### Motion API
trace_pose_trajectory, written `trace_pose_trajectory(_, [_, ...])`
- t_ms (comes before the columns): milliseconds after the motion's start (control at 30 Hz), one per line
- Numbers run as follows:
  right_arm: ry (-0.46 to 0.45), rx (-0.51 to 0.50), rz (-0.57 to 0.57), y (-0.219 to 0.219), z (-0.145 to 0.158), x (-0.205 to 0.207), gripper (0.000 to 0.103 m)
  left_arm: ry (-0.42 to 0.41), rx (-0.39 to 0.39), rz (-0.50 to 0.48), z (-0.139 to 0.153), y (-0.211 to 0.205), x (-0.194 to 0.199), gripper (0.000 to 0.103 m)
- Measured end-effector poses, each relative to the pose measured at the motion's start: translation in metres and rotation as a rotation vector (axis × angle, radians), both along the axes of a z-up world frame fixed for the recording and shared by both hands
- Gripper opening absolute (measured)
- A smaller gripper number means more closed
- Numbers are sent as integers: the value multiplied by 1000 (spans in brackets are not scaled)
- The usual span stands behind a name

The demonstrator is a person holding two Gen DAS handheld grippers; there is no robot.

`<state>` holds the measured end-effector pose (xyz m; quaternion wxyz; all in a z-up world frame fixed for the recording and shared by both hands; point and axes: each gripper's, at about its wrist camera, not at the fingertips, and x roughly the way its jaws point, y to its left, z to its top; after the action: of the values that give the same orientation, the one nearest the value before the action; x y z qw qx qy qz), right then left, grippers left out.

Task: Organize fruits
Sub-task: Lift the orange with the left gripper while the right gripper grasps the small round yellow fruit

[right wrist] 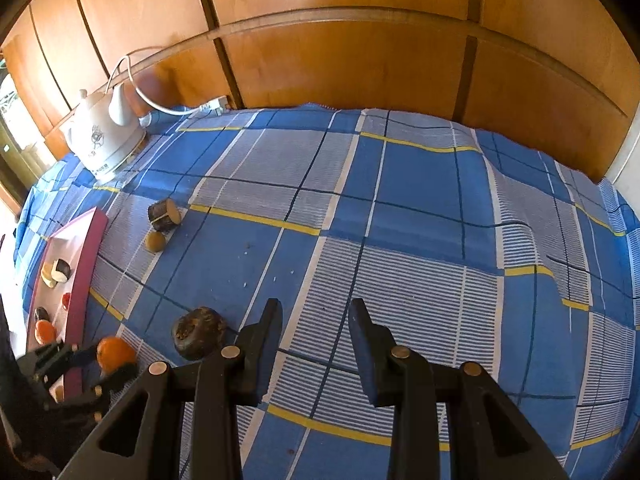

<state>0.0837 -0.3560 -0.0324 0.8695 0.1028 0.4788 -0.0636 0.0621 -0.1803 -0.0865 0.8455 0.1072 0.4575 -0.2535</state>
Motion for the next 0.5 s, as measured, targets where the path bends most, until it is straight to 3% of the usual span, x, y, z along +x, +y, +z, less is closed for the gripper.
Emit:
trace_pose_trajectory(200, [9,32,62,13,-6,2,34,-45,16,-32,-9,-3,-11,42])
trace_pose_trajectory(500, [-4,113,203,50,-2,15,34,-57,-19,-35,-11,1,-9,42])
